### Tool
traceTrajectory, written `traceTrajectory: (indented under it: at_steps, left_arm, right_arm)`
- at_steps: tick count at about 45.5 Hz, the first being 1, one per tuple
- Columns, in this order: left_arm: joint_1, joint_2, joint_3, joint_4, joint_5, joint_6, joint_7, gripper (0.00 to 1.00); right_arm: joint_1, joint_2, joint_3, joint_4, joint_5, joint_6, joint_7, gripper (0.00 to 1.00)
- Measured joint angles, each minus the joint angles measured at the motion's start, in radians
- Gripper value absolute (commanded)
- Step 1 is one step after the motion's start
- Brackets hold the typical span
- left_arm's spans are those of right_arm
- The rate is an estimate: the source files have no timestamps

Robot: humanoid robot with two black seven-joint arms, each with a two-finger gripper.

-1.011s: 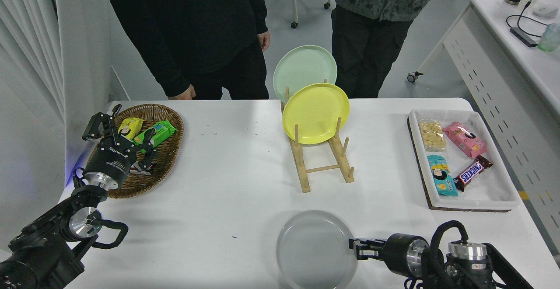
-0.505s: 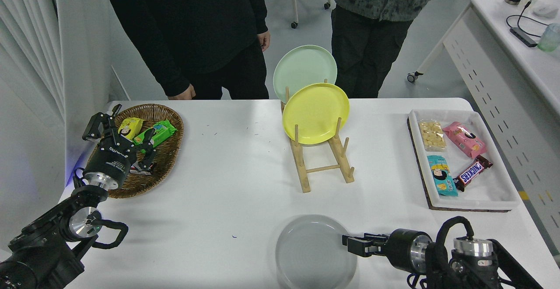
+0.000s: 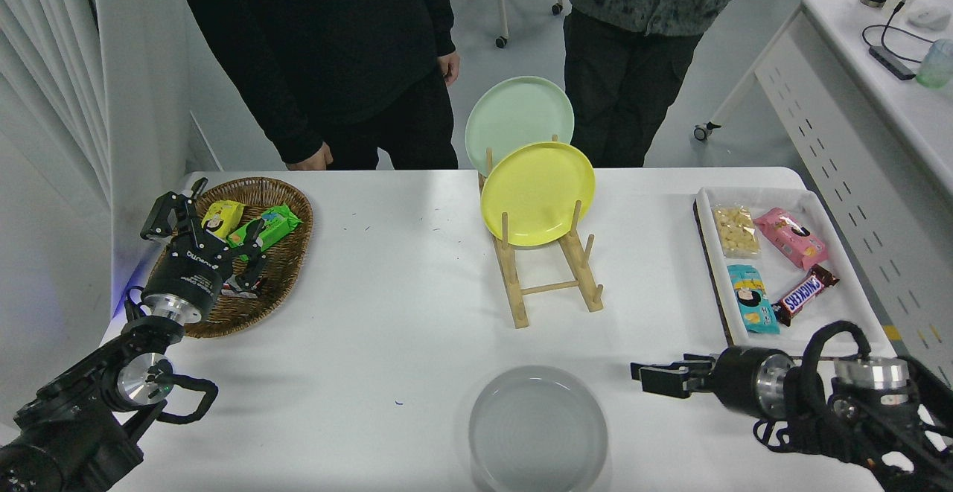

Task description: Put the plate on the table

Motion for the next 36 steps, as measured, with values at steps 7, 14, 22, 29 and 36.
traceTrajectory:
  at_steps: [7, 14, 22, 29, 36]
  left_arm:
    - [0.001, 0.0, 0.0, 0.0, 0.001, 0.0, 0.0, 0.98]
    - [0.001, 0.0, 0.0, 0.0, 0.0, 0.0, 0.0, 0.98]
    - [0.001, 0.0, 0.0, 0.0, 0.0, 0.0, 0.0, 0.98]
    - [0.001, 0.0, 0.0, 0.0, 0.001, 0.0, -0.001, 0.98]
    - [0.001, 0.0, 0.0, 0.0, 0.001, 0.0, -0.001, 0.98]
  right_arm:
    - [0.094, -0.087, -0.067, -0.017, 0.002, 0.0, -0.001, 0.99]
    - [0.187, -0.164, -0.158, -0.029, -0.03, 0.0, -0.002, 0.99]
    - [0.265, -0.221, -0.253, -0.058, -0.131, 0.058, -0.007, 0.99]
    - [0.299, -0.244, -0.312, -0.085, -0.213, 0.147, -0.021, 0.99]
    - [0.317, -0.253, -0.347, -0.106, -0.308, 0.277, -0.029, 0.99]
